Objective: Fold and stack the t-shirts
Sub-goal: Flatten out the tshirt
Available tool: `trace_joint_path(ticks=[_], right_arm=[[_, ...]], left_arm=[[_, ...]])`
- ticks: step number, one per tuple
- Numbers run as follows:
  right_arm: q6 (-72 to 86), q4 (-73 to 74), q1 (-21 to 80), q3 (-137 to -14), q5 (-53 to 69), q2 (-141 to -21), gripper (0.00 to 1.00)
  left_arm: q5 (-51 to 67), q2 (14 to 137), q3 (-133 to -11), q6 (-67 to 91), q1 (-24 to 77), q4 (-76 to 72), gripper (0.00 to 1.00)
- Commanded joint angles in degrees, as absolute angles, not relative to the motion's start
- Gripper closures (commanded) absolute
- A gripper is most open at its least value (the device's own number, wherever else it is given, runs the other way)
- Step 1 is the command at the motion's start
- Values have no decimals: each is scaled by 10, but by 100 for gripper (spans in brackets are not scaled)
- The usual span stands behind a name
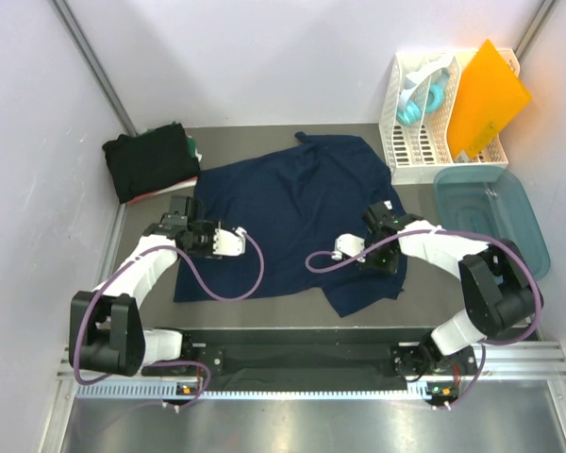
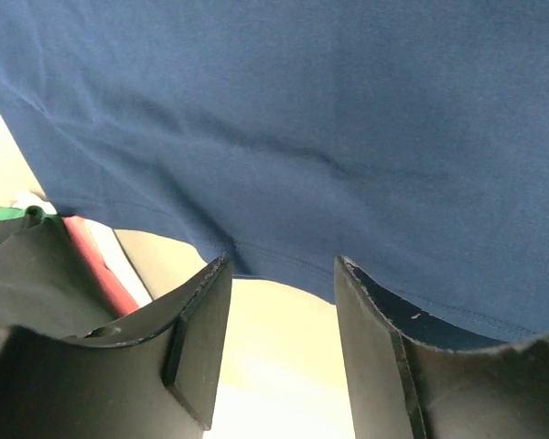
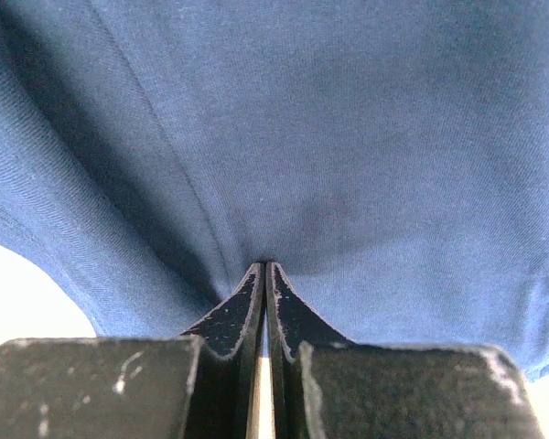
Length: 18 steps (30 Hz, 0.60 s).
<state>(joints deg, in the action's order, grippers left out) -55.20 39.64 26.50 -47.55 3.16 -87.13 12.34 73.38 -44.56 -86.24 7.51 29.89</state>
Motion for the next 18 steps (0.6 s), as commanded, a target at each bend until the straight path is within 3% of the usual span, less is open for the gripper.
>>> trace_joint_path(ticks=[1,18], right_arm=[[-527,400,251,-447,40,-877,100],[-540,453,221,-346,24,-799,100]], left_arm=[[126,735,-465,-851,76,268,46],[127,746,-494,-867,76,284,47]])
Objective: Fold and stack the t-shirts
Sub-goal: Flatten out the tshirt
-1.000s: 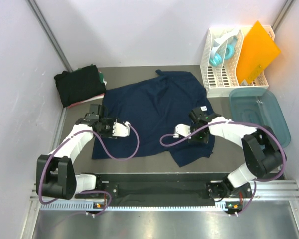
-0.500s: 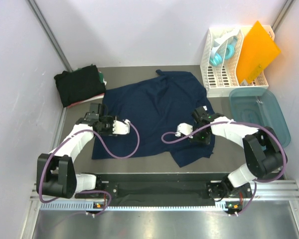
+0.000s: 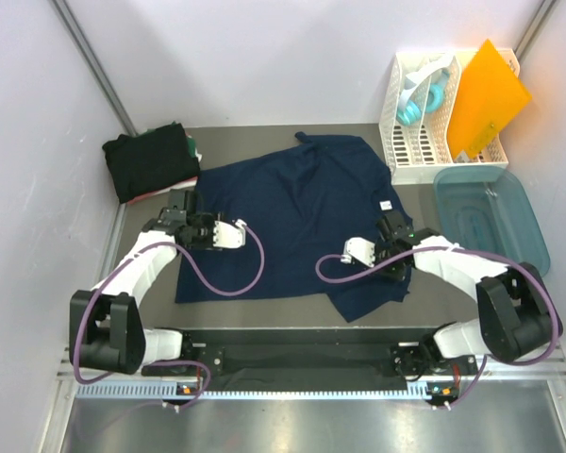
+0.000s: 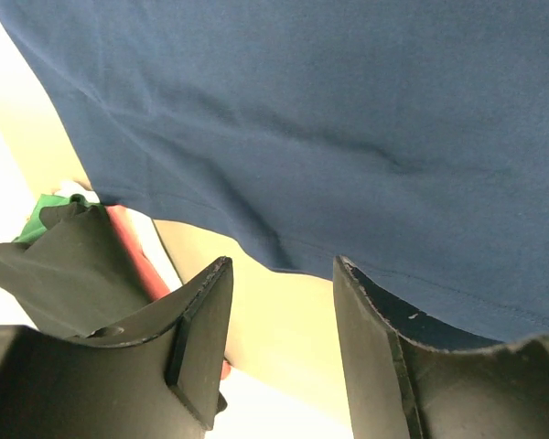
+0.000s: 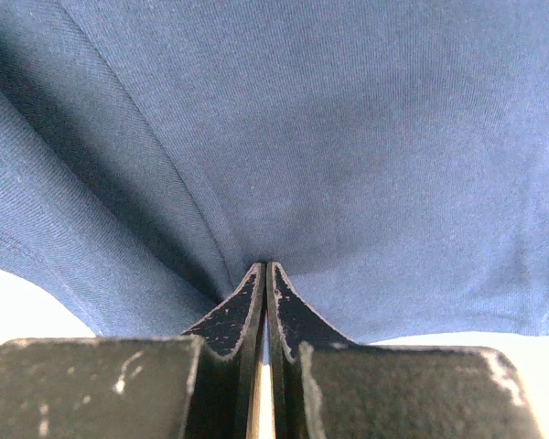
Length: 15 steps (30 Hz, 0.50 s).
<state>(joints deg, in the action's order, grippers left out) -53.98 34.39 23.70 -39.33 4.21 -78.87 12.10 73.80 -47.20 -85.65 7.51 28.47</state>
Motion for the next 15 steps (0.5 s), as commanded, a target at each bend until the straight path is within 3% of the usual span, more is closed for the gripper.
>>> trace_joint_path(ticks=[1,15], right_arm=[[-541,457,221,-345,22,-799,100],[-587,548,242,-349,9,-769,100]], left_arm=[[127,747,-494,-870,76,283,47],[134,788,-530,-886,76,298,48]])
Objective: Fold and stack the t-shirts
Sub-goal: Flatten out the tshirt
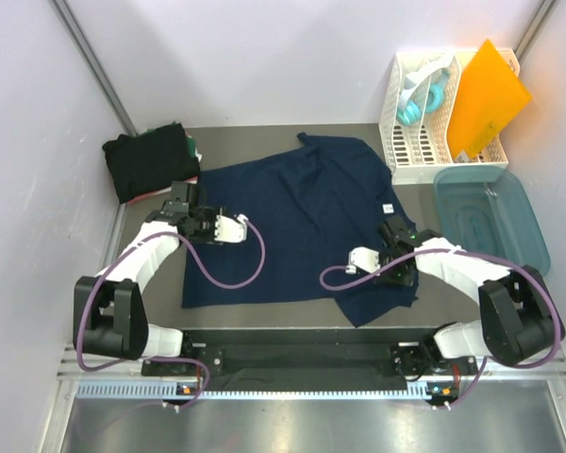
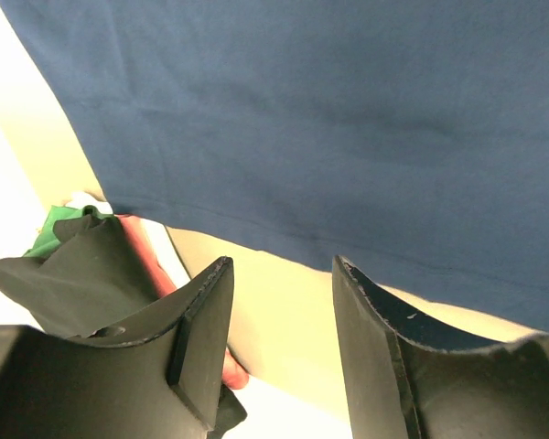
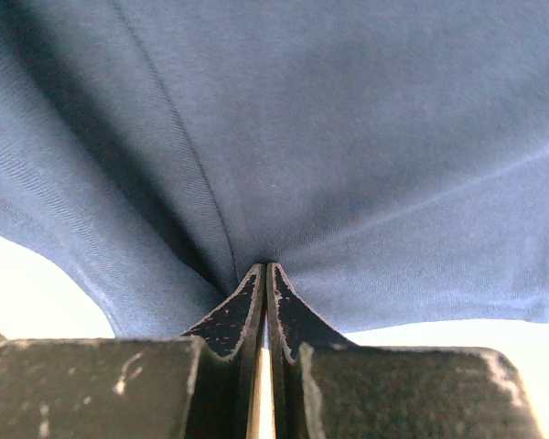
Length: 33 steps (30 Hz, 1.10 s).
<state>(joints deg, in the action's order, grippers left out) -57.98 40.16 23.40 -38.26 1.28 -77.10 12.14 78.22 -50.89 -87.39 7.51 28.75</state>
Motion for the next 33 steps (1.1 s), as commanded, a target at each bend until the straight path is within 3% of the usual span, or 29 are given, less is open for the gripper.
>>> trace_joint_path(ticks=[1,2,5,6,9,18,21,23,24,26,27,33], right_arm=[[-591,558,244,-354,9,-766,100],[-595,563,247,-359,11,-766,98],[-596,568,249,-394,17,-762,74],[-593,566,250,-409,18,-757,60],[-577,544,247,-477,24,-749,45],[-486,378,185,-705,-39,-876,41],[-476,354,166,-747,-76,-946,44],[-463,357,150,-773,-80,-988,54],[-455,358,144,-802,-83,-1026,73],[-434,371,131,-837,-77,-1078,100],[-426,377,127,-865,-75,-1091,100],[-410,367,113,-918,-66,-1142,100]], left_arm=[[134,789,-530,-888,76,295,48],[134,790,-527,-888,76,294,48],[136,795,-527,-889,76,289,48],[136,798,-527,-889,76,287,48],[131,806,-529,-888,76,273,48],[116,863,-536,-877,76,198,48],[107,910,-542,-848,76,126,49],[104,956,-574,-820,76,108,50],[95,970,-590,-808,76,94,53],[84,1005,-634,-777,75,77,60],[71,1014,-648,-772,74,63,69],[86,1050,-765,-733,53,61,82]])
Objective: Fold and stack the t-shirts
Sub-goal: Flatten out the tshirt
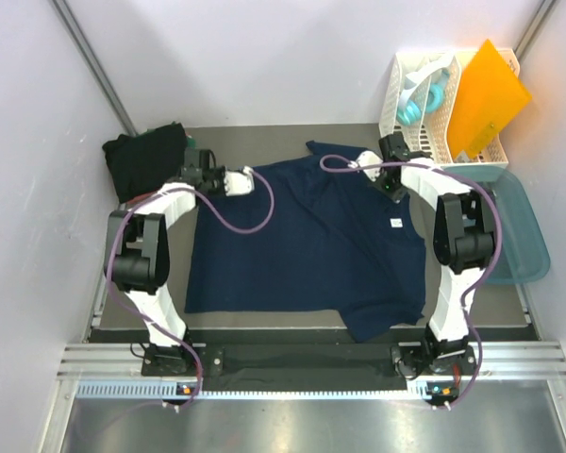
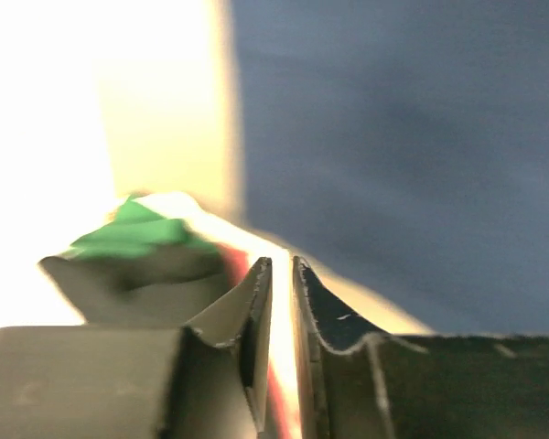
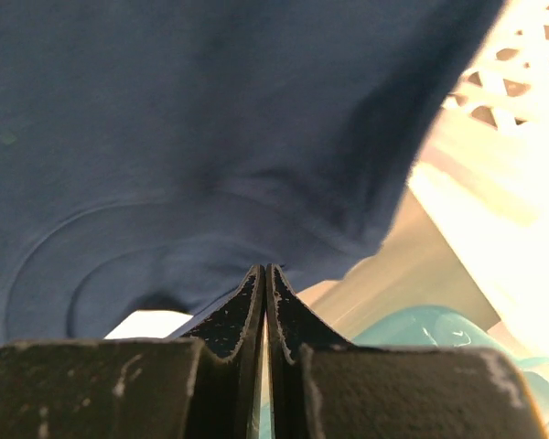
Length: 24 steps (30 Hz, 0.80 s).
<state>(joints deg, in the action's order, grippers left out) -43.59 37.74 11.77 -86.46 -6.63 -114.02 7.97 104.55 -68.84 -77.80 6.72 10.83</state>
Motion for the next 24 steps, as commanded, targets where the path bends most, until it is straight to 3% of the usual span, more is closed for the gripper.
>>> trace_joint_path(ticks=[1,5,14,24], right_arm=[[-410,365,113,-922,-67,-1144,100],[-409,344,112,-944,-69,-1167,100],[-402,345,113,-1007,-69,-1229,100],[-404,342,113,-990,-60,-1247,100]], left_arm=[[89,1062,-773,-731,52,62,84],[93,1101,-796,-732,54,34,100],[98,1199,-861,-717,76,67,100],[36,1283,-908,-722,79,67,100]])
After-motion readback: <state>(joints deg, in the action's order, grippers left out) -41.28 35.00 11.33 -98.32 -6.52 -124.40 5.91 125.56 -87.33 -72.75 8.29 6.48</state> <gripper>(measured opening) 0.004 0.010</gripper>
